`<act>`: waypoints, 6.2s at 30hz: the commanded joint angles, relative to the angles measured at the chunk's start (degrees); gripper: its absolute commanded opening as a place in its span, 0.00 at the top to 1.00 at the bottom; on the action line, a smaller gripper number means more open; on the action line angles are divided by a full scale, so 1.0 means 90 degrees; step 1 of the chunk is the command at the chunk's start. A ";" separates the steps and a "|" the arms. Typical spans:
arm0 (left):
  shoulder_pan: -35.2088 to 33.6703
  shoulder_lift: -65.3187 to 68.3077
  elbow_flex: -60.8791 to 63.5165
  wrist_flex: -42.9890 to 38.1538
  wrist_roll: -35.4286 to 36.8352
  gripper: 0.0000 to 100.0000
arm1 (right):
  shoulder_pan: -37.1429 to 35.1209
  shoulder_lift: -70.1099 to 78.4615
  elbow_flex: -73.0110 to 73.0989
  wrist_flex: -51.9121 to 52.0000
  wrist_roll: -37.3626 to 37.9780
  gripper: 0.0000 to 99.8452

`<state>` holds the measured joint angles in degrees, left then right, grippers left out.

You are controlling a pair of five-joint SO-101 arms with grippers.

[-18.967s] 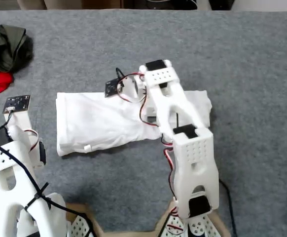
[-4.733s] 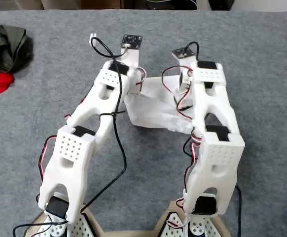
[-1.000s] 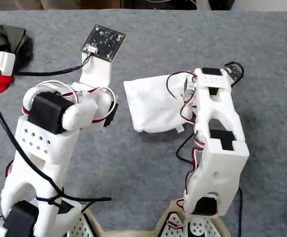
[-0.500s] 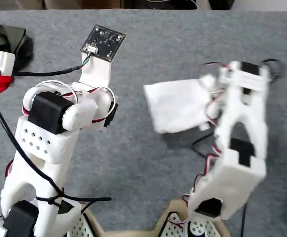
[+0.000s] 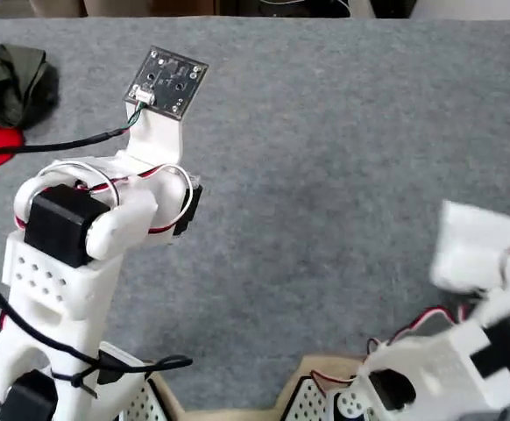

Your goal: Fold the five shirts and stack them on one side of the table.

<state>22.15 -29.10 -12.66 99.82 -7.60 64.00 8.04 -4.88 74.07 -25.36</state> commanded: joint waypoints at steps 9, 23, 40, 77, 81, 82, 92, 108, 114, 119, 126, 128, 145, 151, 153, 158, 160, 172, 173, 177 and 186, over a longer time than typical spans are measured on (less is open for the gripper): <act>0.0000 -0.0142 -0.0010 -0.0039 -0.0039 0.98 | 0.2212 -0.0454 -0.1011 -0.0459 0.0508 0.99; 0.0000 -0.0132 -0.0020 -0.0049 -0.0059 0.98 | 0.2818 -0.0444 -0.1060 -0.0410 0.0840 0.99; -0.0234 -0.0132 -0.0010 -0.0078 -0.0059 0.98 | 0.3209 -0.0513 -0.0855 0.0264 0.1074 0.57; -0.7111 0.7223 -0.0332 -0.9885 -0.0586 0.89 | -0.7292 0.0093 -0.2857 0.2520 -0.0010 0.78; -0.7013 0.7731 -0.0332 -1.0374 -0.0586 0.98 | -0.7282 0.0161 -0.2857 0.2559 0.0010 0.78; -0.6994 0.7790 -0.0332 -1.0364 -0.0586 0.98 | -0.7272 0.0161 -0.2857 0.2559 0.0010 0.78; -0.6838 0.7429 -0.0586 -0.8498 -0.0537 0.98 | -0.7263 0.0161 -0.2847 0.2569 0.0039 0.78; -0.7375 0.7272 -0.0674 -1.0657 -0.0557 0.98 | -0.7253 0.0542 -0.2847 0.2579 0.0029 0.78; -0.7365 0.9079 -0.1153 -1.2474 -0.0596 0.82 | -0.7263 0.0620 -0.2847 0.2706 0.0049 0.78; -0.7424 1.0212 -0.2178 -1.2474 -0.0606 0.82 | -0.7263 0.0620 -0.2838 0.2755 0.0049 0.78; -0.7287 1.1111 -0.2803 -1.2044 -0.2178 0.99 | -0.7272 0.0630 -0.2838 0.2735 0.0020 0.78; -0.7277 1.1111 -0.2803 -1.1976 -0.2110 0.97 | -0.7272 0.0630 -0.2838 0.2735 0.0020 0.78; -0.6779 0.8269 -0.3175 -0.5392 0.0361 0.98 | -0.7175 0.0611 -0.2212 0.2706 0.0010 0.78; -0.6095 0.7048 -0.3184 -0.2491 0.0391 0.98 | -0.6862 0.0591 -0.2222 0.2745 0.0000 0.78; -0.5705 0.6598 -0.3136 -0.1690 0.0459 0.98 | -0.6696 0.0581 -0.2222 0.2745 0.0000 0.78; -0.4288 0.5573 -0.3184 -0.0508 0.1094 0.98 | -0.6090 0.0581 -0.2222 0.2755 0.0039 0.78; -0.3565 0.5123 -0.3126 -0.0186 0.1309 0.98 | -0.5758 0.0581 -0.2222 0.2764 0.0059 0.78; 0.1670 0.2886 -0.0654 0.0078 0.1621 0.98 | -0.4156 0.0259 -0.2222 0.3096 0.3233 0.78; 0.2081 0.2672 -0.0488 0.0088 0.1573 0.98 | -0.4039 0.0239 -0.2222 0.3096 0.3458 0.78; 0.2882 0.1900 -0.0078 0.0088 0.1397 0.98 | -0.3707 0.0230 -0.2212 0.3126 0.4357 0.77; 0.0156 0.1333 -0.0039 0.0098 0.2598 0.66 | -0.3726 -0.0308 -0.2066 0.3145 0.4816 0.77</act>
<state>32.26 -13.10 -12.75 100.18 11.12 30.86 11.65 -24.22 101.14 17.19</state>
